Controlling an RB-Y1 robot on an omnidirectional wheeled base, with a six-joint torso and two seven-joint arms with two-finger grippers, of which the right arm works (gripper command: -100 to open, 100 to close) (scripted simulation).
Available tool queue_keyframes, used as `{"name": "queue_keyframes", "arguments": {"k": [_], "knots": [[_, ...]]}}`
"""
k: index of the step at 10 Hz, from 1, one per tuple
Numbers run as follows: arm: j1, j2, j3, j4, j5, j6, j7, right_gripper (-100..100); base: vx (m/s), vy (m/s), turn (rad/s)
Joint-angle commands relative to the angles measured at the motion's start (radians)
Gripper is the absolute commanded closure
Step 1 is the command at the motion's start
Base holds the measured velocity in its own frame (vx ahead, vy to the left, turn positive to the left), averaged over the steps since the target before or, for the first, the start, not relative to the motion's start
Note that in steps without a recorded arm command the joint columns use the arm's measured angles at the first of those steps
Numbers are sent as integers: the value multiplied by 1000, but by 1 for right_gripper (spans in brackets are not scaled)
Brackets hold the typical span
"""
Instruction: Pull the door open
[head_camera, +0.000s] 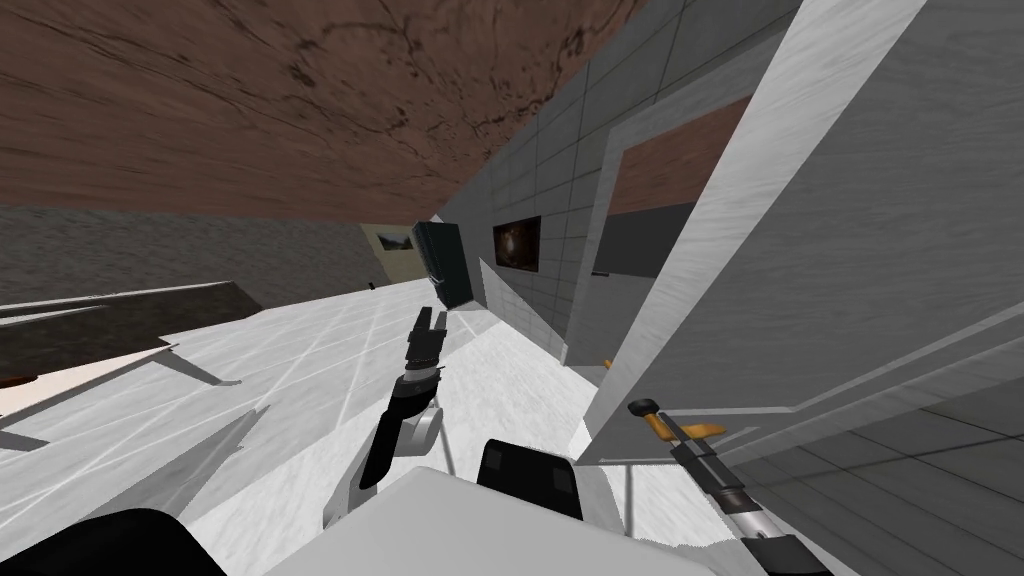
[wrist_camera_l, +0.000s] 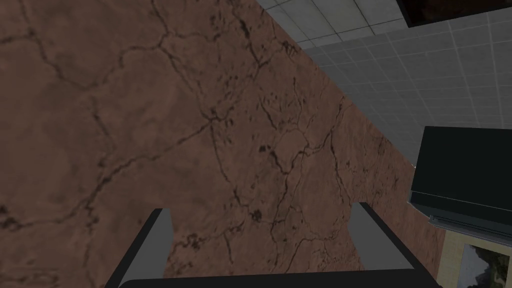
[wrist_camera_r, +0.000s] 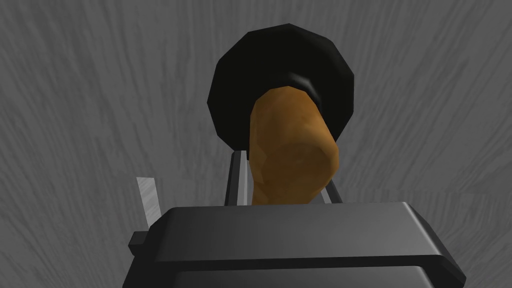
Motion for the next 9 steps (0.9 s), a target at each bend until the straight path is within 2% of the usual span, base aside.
{"name": "queue_keyframes", "arguments": {"k": [1, 4, 5, 6, 9], "knots": [[8, -7, -8, -1, 1, -12, 0, 100, -239, -101, 167], [12, -11, -14, 10, 4, -28, 0, 100, -186, -72, 131], [15, -7, -11, 1, 5, -20, -4, 100, -75, -32, 26], [16, -8, -14, 10, 8, -29, -3, 100, -119, -66, 137], [17, -11, -21, 21, 13, -43, -2, 100, -196, -99, 189]]}}
